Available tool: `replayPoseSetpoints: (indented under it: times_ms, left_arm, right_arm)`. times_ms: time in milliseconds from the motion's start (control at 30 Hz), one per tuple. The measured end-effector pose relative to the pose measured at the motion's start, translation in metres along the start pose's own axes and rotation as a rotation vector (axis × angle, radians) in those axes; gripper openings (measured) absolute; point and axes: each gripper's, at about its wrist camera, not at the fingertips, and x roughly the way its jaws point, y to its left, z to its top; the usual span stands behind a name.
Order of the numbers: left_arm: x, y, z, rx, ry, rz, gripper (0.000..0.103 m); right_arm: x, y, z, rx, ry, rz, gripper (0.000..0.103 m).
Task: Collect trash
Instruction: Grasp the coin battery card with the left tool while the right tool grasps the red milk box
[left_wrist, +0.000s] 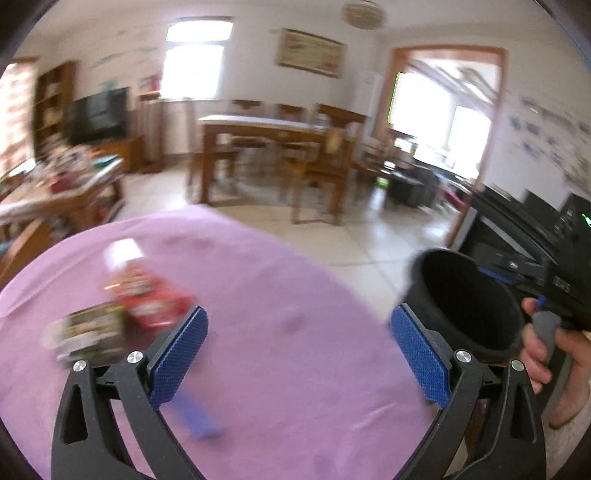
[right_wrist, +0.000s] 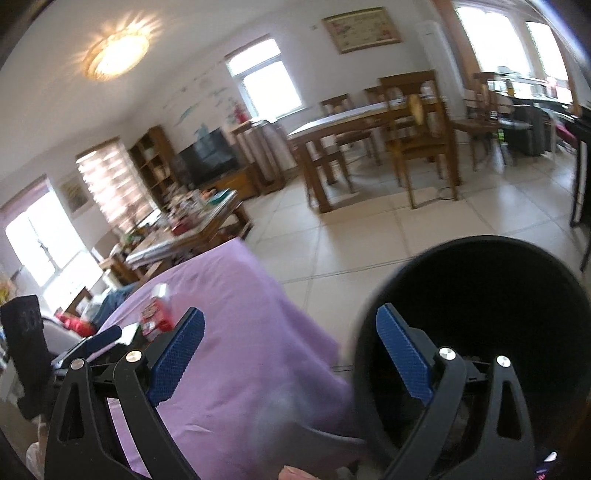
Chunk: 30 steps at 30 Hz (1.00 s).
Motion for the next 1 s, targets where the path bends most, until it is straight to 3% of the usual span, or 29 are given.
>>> replayPoseSetpoints:
  times_ms: [167, 300, 467, 700, 767, 833, 900, 1000]
  left_arm:
    - [-0.025, 0.084, -0.006, -0.066, 0.017, 0.16, 0.097]
    - [-0.025, 0.129, -0.007, -0.118, 0.081, 0.228, 0.097]
    - [-0.014, 0.149, -0.009, -0.132, 0.136, 0.23, 0.097]
    - [0.017, 0.139, -0.001, -0.11, 0.203, 0.238, 0.097]
    - [0.023, 0.142, -0.001, -0.127, 0.21, 0.237, 0.09]
    - [0.029, 0.144, 0.0, -0.134, 0.214, 0.236, 0.071]
    - [0.029, 0.146, 0.0, -0.142, 0.204, 0.228, 0.064]
    - [0.028, 0.15, -0.003, -0.163, 0.187, 0.205, 0.062]
  right_arm:
    - [0.036, 0.054, -0.008, -0.072, 0.071, 0.084, 0.093]
    - [0.06, 0.091, -0.015, -0.133, 0.124, 0.134, 0.093]
    - [0.094, 0.134, -0.025, -0.212, 0.195, 0.169, 0.093]
    - [0.124, 0.158, -0.028, -0.268, 0.26, 0.18, 0.093]
    - [0.128, 0.16, -0.028, -0.276, 0.269, 0.18, 0.093]
    - [0.134, 0.164, -0.027, -0.287, 0.28, 0.178, 0.093]
    - [0.14, 0.167, -0.028, -0.299, 0.292, 0.179, 0.093]
    - [0.15, 0.171, -0.027, -0.318, 0.307, 0.184, 0.093]
